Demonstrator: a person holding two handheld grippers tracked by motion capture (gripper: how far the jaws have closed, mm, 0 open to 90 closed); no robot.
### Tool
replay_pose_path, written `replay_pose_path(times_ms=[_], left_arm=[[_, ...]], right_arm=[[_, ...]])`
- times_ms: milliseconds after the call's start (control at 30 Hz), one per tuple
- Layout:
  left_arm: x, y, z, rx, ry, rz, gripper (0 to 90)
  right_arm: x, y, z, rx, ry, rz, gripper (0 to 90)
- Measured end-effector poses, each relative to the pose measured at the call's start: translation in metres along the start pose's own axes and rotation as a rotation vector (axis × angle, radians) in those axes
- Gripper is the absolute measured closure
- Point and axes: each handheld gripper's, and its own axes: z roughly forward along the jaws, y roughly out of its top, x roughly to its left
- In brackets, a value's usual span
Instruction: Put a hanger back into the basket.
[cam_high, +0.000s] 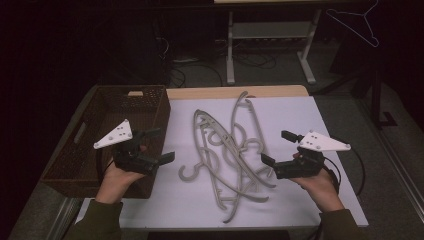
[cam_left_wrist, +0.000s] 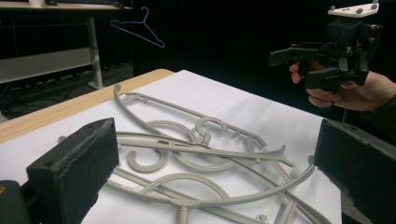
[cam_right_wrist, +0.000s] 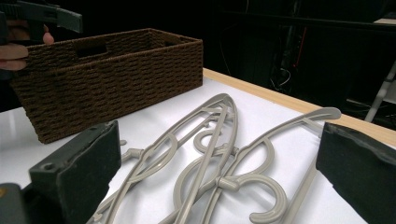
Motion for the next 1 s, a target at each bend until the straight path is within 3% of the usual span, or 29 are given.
replay_pose_path(times_ms=[333, 433, 500, 667, 733, 767, 833, 933, 1000], left_arm=[[-0.013, -0.002, 0.014, 0.023, -0.028, 0.001, 0.0], [-0.018, -0.005, 0.02, 0.038, -0.044, 0.008, 0.0], [-0.021, -0.007, 0.025, 0.047, -0.052, 0.005, 0.0], [-0.029, -0.014, 0.034, 0.079, -0.063, 0.005, 0.0], [-0.029, -0.015, 0.035, 0.082, -0.068, 0.009, 0.0], [-0.03, -0.016, 0.036, 0.086, -0.07, 0.007, 0.0], [-0.031, -0.018, 0.039, 0.097, -0.076, 0.005, 0.0], [-0.03, -0.021, 0.04, 0.105, -0.079, 0.0, 0.0], [-0.03, -0.022, 0.041, 0.107, -0.079, -0.005, 0.0]], right_arm=[[0.005, 0.001, 0.004, 0.021, 0.011, -0.003, 0.0], [0.011, 0.0, 0.012, 0.046, 0.03, -0.004, 0.0], [0.015, 0.0, 0.018, 0.068, 0.047, -0.01, 0.0], [0.028, -0.003, 0.034, 0.144, 0.096, -0.043, 12.6], [0.03, -0.003, 0.038, 0.161, 0.104, -0.048, 13.1], [0.034, -0.004, 0.047, 0.206, 0.131, -0.048, 16.2], [0.036, -0.006, 0.056, 0.232, 0.144, -0.056, 18.2], [0.041, -0.01, 0.069, 0.296, 0.192, -0.064, 28.2], [0.045, -0.013, 0.077, 0.325, 0.21, -0.077, 28.9]])
